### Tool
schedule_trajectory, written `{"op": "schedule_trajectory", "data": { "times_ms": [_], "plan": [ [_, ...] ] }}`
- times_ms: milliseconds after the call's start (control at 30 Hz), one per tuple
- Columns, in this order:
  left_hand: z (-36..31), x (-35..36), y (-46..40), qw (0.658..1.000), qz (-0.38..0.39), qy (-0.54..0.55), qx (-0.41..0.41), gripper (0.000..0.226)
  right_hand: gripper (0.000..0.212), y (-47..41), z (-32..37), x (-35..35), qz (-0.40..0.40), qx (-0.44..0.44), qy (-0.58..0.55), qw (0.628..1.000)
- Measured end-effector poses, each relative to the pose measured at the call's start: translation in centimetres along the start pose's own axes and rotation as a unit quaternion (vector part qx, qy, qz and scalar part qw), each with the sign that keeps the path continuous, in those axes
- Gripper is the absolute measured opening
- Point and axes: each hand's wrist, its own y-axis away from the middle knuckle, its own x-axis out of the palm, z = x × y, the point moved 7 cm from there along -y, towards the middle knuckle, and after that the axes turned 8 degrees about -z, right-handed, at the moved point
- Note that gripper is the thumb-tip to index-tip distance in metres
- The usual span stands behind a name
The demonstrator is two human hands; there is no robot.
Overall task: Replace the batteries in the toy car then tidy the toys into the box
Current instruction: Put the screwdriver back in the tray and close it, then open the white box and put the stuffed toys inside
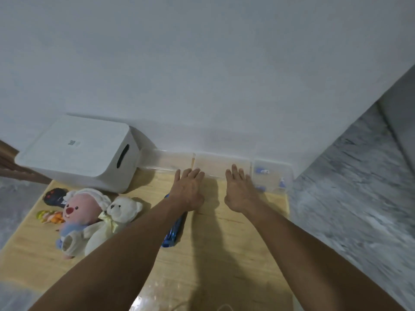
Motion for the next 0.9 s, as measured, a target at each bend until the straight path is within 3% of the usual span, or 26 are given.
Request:
{"op": "schedule_trajectory", "data": {
  "times_ms": [100, 233, 367, 900],
  "plan": [
    [1.0, -1.3, -0.9, 0.998, -0.063, 0.018, -0.012, 0.078, 0.07, 0.3, -1.8, -1.6, -0.114, 0.057, -0.02, 0.992],
    [3.7, -0.4, -2.0, 0.993, -0.016, 0.05, -0.104, 0.088, 0.073, 1.0, -5.1, -0.3, -0.065, 0.189, -0.032, 0.979],
    [4.2, 1.2, -2.8, 0.991, 0.062, 0.039, -0.114, 0.087, 0.079, 1.0, -5.3, 0.1, -0.045, 0.164, -0.017, 0.985],
    [4.3, 1.7, -2.6, 0.994, 0.078, 0.019, -0.07, 0.097, 0.09, 1.1, -4.6, 0.2, -0.018, 0.181, -0.009, 0.983]
  ]
}}
